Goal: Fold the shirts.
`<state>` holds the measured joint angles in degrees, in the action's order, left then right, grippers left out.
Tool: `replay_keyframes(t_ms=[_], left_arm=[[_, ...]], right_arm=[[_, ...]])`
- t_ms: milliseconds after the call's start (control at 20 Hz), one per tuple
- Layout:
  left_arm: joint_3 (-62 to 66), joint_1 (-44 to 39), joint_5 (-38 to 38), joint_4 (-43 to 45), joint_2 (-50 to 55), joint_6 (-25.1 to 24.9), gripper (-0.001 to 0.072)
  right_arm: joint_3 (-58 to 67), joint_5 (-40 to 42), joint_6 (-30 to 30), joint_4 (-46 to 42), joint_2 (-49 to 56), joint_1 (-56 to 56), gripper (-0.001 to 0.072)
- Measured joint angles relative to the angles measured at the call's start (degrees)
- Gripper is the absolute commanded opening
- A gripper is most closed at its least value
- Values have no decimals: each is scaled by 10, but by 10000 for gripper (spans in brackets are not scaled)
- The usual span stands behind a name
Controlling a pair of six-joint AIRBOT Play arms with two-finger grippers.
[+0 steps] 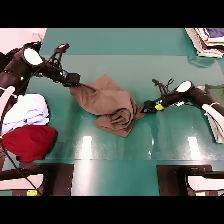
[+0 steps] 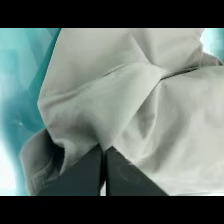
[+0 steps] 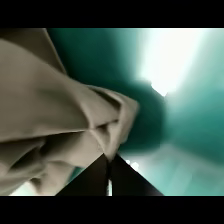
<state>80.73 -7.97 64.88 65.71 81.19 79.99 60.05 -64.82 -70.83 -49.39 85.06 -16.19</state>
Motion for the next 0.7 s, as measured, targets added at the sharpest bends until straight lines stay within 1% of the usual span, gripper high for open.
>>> replay_keyframes(t_ms=[100, 300, 500, 700], left_arm=[[23, 0, -5, 34, -30, 4, 24], [118, 0, -19, 83, -112, 9, 24], [226, 0, -50, 79, -198, 10, 25], [309, 0, -73, 61, -263, 10, 24]], right_arm=[[39, 5, -9, -19, -37, 24, 14], [154, 9, -19, -34, -132, 89, 13], [273, 12, -21, -38, -228, 141, 13], [363, 13, -21, -38, -302, 174, 13]])
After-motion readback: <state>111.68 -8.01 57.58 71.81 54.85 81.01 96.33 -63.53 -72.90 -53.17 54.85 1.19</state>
